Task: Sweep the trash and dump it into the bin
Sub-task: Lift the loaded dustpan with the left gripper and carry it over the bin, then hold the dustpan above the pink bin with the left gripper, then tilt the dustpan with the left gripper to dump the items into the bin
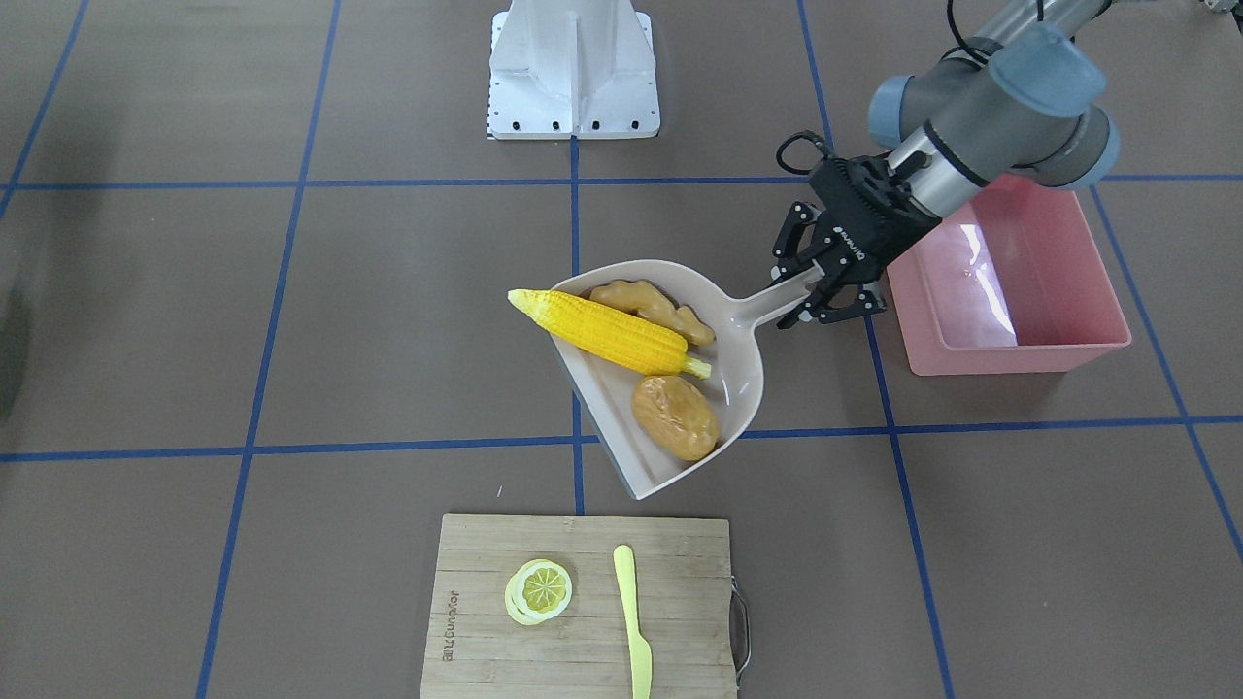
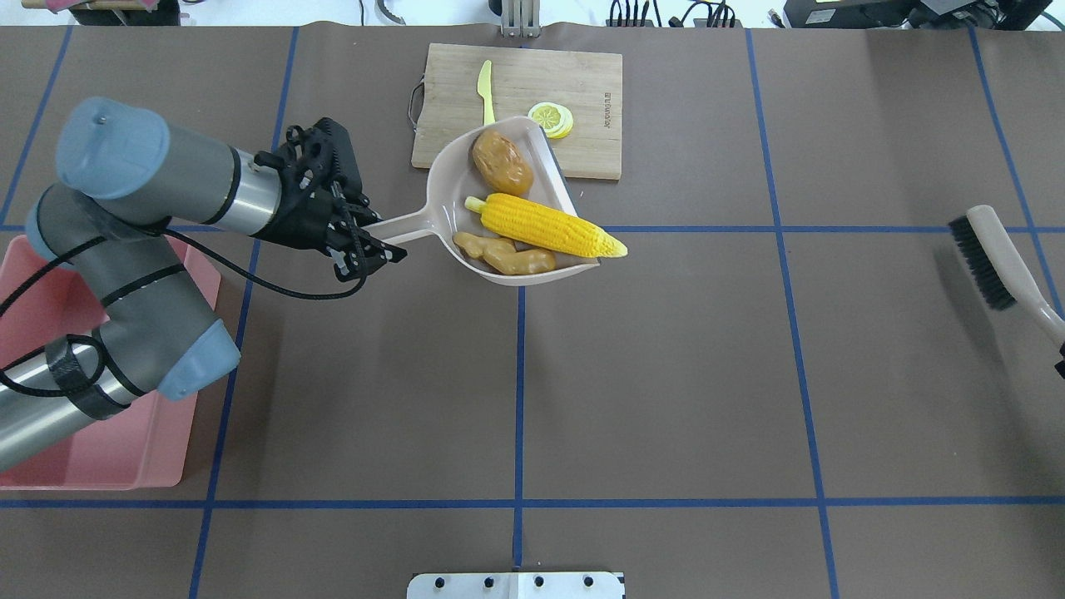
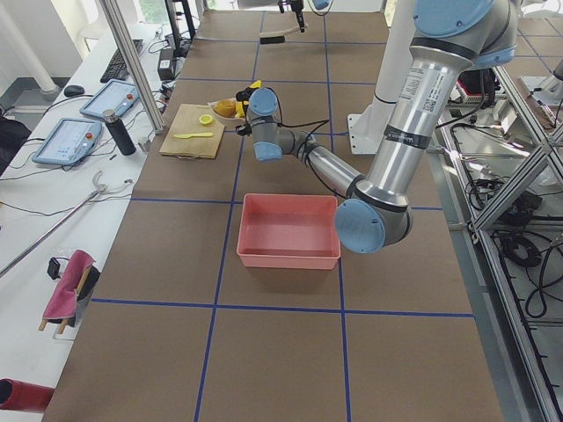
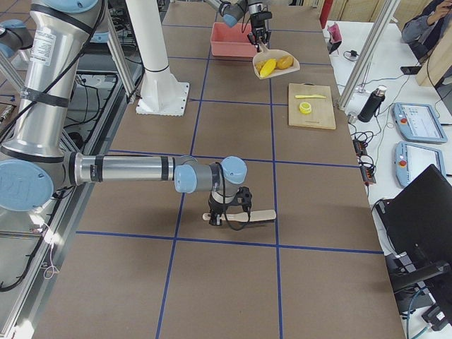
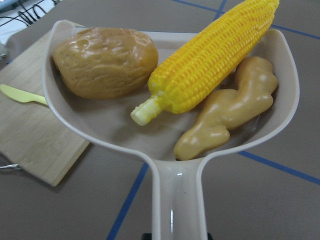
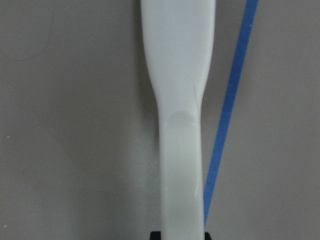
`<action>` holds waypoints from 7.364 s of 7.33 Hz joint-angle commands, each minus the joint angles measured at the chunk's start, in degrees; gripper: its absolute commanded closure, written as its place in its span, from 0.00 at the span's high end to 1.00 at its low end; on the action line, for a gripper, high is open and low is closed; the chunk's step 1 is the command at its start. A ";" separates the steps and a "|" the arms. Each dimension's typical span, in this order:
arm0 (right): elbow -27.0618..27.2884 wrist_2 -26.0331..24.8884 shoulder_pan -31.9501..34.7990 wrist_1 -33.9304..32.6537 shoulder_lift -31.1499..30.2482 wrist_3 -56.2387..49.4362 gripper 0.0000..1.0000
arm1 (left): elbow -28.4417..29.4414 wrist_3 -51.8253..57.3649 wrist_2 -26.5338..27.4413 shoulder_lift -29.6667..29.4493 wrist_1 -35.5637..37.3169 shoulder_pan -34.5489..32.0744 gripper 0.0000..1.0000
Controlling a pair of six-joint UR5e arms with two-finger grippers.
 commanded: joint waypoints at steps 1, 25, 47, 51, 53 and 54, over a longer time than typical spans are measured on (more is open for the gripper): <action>-2.28 1.52 1.66 0.04 -0.09 0.38 0.00 | -6.80 -0.12 -0.52 8.03 -0.46 -3.34 0.00; -7.91 3.56 12.00 0.12 9.75 4.78 1.00 | -23.25 22.02 -30.96 58.67 2.15 -40.27 0.00; -2.46 -3.48 18.27 0.04 7.91 4.69 1.00 | -39.01 51.38 -4.04 61.95 56.40 -28.84 0.00; -2.46 -3.48 18.27 0.04 7.91 4.69 1.00 | -43.04 50.86 -1.42 61.42 58.51 -31.11 0.00; -2.37 -3.39 18.27 0.12 8.00 4.69 1.00 | -43.31 46.06 1.48 55.74 56.77 -34.80 0.00; -2.63 -3.57 18.27 0.12 8.00 4.69 1.00 | -42.70 44.54 1.58 52.92 53.19 -35.86 0.00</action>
